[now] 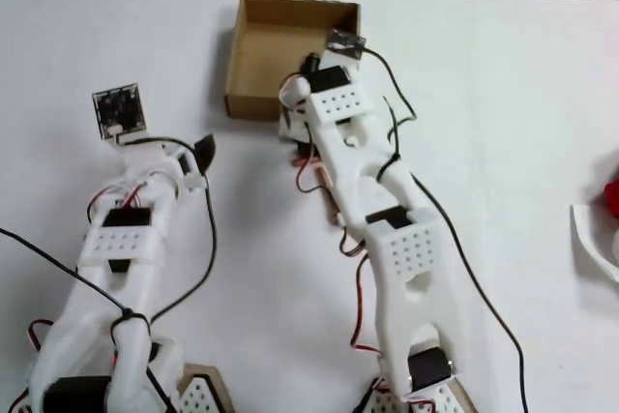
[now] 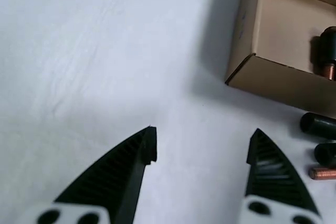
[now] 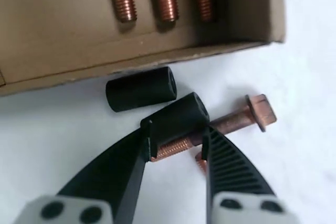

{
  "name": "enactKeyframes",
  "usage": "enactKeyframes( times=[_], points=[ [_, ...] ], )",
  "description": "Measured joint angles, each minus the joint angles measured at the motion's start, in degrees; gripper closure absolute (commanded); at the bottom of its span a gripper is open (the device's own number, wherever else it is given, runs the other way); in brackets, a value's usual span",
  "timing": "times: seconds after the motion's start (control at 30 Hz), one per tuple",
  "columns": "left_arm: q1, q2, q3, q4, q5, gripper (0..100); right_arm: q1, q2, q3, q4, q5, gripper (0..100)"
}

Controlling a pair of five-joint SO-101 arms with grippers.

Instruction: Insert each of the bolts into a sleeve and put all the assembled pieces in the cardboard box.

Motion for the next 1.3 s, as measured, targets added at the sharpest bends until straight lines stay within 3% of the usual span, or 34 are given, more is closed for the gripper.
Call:
enactKeyframes(
  times=[0.47,0.9,1.03,1.3],
  points=[
    [0.0,0.0,0.2,0.0,0.0,71,0.3,4.4,-2.2,0.4,-4.3,86.5],
    [0.0,0.0,0.2,0.0,0.0,71,0.3,12.6,-16.4,14.3,-4.3,86.5],
    [0.0,0.0,0.2,0.0,0.0,71,0.3,15.0,-20.7,17.7,0.2,95.4],
    [0.0,0.0,0.2,0.0,0.0,71,0.6,16.4,-23.5,18.7,7.5,94.7]
  ],
)
